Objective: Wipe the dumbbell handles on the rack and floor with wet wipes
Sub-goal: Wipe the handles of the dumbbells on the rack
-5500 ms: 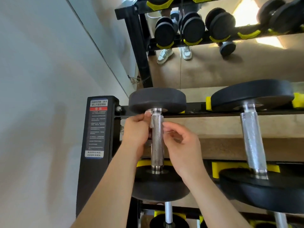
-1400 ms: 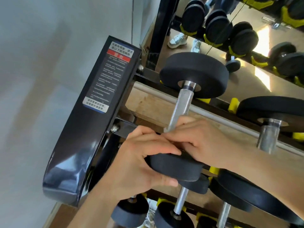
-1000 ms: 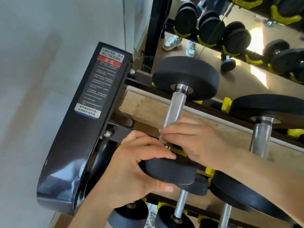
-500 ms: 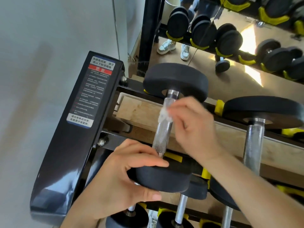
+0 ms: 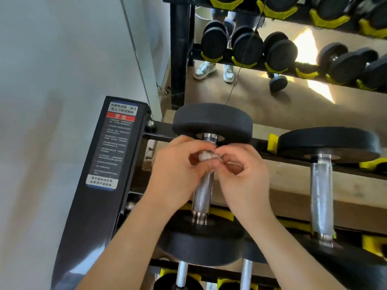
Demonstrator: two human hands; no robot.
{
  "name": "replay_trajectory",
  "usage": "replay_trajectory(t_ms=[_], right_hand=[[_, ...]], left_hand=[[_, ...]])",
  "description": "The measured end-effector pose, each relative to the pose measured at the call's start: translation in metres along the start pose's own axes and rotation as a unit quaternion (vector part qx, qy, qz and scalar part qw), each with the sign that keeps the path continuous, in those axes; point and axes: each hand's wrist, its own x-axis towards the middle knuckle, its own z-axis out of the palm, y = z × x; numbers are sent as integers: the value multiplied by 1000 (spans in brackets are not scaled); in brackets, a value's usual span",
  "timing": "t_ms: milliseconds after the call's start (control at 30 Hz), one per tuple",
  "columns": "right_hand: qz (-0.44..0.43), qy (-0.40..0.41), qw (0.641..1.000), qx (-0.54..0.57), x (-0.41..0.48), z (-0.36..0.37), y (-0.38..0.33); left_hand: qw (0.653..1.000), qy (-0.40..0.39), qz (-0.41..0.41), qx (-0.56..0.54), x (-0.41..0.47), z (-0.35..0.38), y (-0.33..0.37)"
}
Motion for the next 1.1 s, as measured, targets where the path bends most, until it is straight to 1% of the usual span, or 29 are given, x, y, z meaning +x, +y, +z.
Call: replay_trajectory(t_ms=[67,100,167,233,300,333,367,433,467,500,567,667,767,833,900,933,967,1000,1067,1100], right_hand=[[44,-1,998,34,-6,0,-1],[48,-2,998,43,-9,-1,-2],[35,12,999,24,-8,3,-2],[6,36,998,-43,-1,11,-4],[-26,59,995,-71,6,18,-4],[-35,67,995,-68,8,19,-4],[-41,74,994,-67,9,19,-3],[-48,80,993,-71,11,18,-2],[-47,78,993,-78,11,16,-2],[-44,71,992,-91,11,15,-3],[-39,43,991,-120,6,11,-6],[-35,-56,987,-143,-11,0,-12],[-18,-164,972,-169,-25,-12,-18],[37,-256,953,-157,-27,-20,-20],[103,-340,927,-122,-25,-28,-21],[124,-363,917,-109,-23,-31,-21],[136,-363,916,-101,-20,-33,-22],[143,-338,925,-97,-16,-34,-22],[138,-263,951,-88,-8,-34,-21],[138,-249,955,-82,-7,-34,-21]], left_hand=[[1000,-11,5,-14,3,0,-5],[1000,-4,18,-10,4,0,-7],[996,48,59,46,8,4,-9],[980,119,98,128,15,11,-9],[969,171,115,138,20,17,-9],[969,183,106,125,20,18,-6],[974,181,78,109,19,18,-3],[986,146,-19,78,18,14,4],[987,126,-59,86,16,13,7],[985,110,-79,110,14,12,9],[979,80,-91,167,5,8,13],[964,8,-101,247,-17,-1,19],[936,-79,-122,321,-34,-10,26],[910,-149,-126,365,-35,-12,32],[880,-212,-118,407,-33,-12,39],[873,-224,-111,419,-31,-12,43],[873,-220,-104,422,-30,-12,46],[885,-195,-99,412,-28,-12,49],[918,-112,-91,370,-27,-11,53],[927,-86,-83,356,-27,-10,55]])
